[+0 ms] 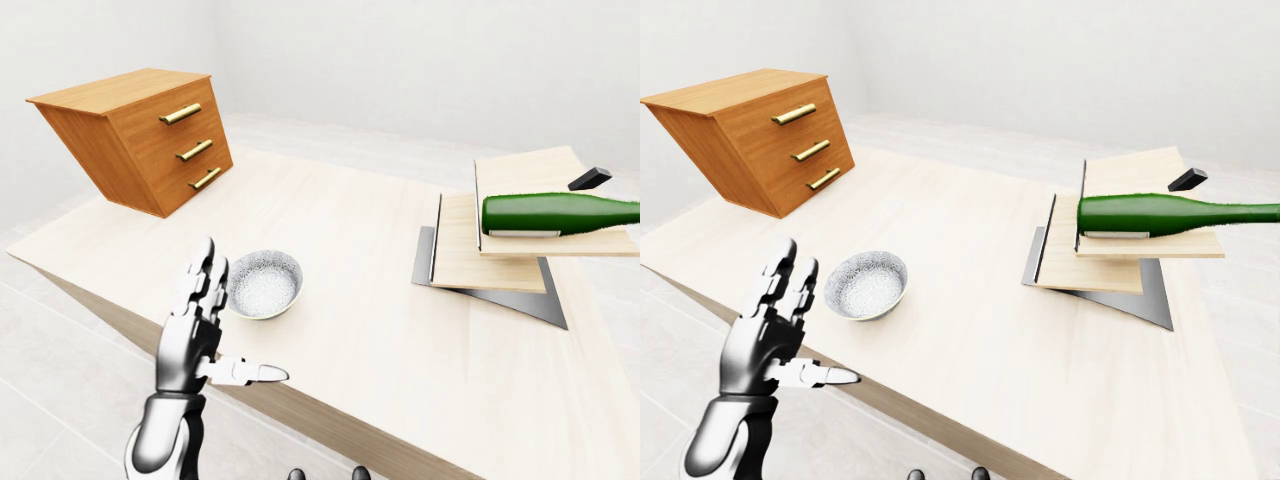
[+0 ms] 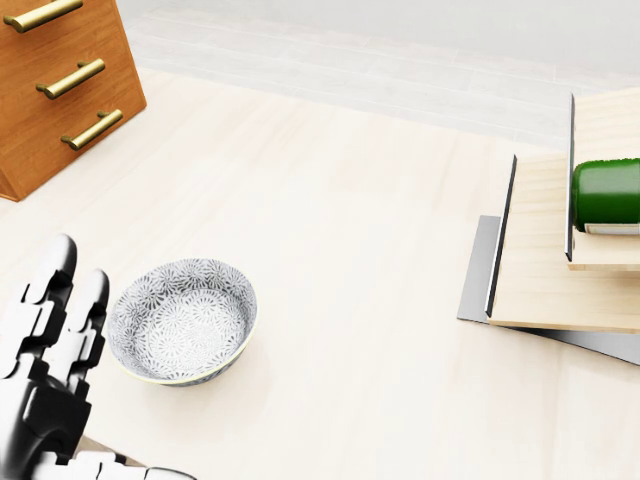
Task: Put the wine bottle on the wine rack.
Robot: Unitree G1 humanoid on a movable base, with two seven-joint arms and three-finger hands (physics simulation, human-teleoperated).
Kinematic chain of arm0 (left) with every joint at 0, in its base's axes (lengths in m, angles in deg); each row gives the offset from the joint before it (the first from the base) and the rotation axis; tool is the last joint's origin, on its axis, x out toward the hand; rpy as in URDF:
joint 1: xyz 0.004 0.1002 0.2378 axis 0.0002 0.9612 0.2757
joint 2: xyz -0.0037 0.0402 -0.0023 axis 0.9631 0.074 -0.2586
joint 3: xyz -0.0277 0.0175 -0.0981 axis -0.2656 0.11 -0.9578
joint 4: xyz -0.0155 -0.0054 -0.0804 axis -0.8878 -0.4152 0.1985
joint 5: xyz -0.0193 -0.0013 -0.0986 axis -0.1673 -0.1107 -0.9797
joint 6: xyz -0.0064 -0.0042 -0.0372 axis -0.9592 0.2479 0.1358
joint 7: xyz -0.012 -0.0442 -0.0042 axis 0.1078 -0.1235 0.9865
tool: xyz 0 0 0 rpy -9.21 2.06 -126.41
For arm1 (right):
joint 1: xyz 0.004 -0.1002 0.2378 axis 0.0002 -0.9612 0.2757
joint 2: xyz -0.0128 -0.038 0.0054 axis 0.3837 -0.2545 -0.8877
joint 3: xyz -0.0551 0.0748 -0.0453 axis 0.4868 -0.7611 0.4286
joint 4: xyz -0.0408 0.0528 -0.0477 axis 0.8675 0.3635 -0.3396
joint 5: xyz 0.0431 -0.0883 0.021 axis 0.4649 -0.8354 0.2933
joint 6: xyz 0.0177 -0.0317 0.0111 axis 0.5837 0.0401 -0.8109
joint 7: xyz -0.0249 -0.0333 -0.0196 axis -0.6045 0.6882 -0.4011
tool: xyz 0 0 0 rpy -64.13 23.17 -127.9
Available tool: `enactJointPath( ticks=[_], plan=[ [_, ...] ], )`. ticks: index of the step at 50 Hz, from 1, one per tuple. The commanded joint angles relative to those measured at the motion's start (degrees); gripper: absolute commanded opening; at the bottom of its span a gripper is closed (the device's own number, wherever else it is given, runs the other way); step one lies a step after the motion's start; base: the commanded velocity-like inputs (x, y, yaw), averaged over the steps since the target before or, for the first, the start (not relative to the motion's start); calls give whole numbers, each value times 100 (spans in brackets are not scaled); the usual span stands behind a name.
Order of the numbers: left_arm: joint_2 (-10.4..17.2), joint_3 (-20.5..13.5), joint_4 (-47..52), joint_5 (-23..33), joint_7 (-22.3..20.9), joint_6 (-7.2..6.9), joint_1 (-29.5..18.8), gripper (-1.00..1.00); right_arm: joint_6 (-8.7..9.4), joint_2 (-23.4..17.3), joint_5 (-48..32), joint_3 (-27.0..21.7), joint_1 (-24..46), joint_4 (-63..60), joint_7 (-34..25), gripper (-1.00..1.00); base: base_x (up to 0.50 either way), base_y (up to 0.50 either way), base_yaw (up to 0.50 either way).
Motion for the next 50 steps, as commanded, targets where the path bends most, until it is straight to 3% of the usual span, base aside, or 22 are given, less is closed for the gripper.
enactJointPath(
  ticks=[1,7,23,41,50],
  plan=[
    [0,77,272,22,46,0,6,100,0,-88,1263,-618,-96,-2033,1425,100,0,0,0],
    [16,86,579,-40,17,0,85,100,0,-401,2642,-697,147,-2750,2560,100,0,0,0],
    [-33,-133,1383,-310,-90,0,172,100,0,-861,4172,-1220,-509,-3997,3433,100,0,0,0],
    [-153,-431,2200,-507,-198,0,244,100,0,-1081,4425,-1631,-328,-5201,3375,100,0,0,0],
    [-219,-666,2426,-679,-218,0,108,100,0,-1716,4425,-2391,-579,-5223,2913,100,0,0,0]
  ],
)
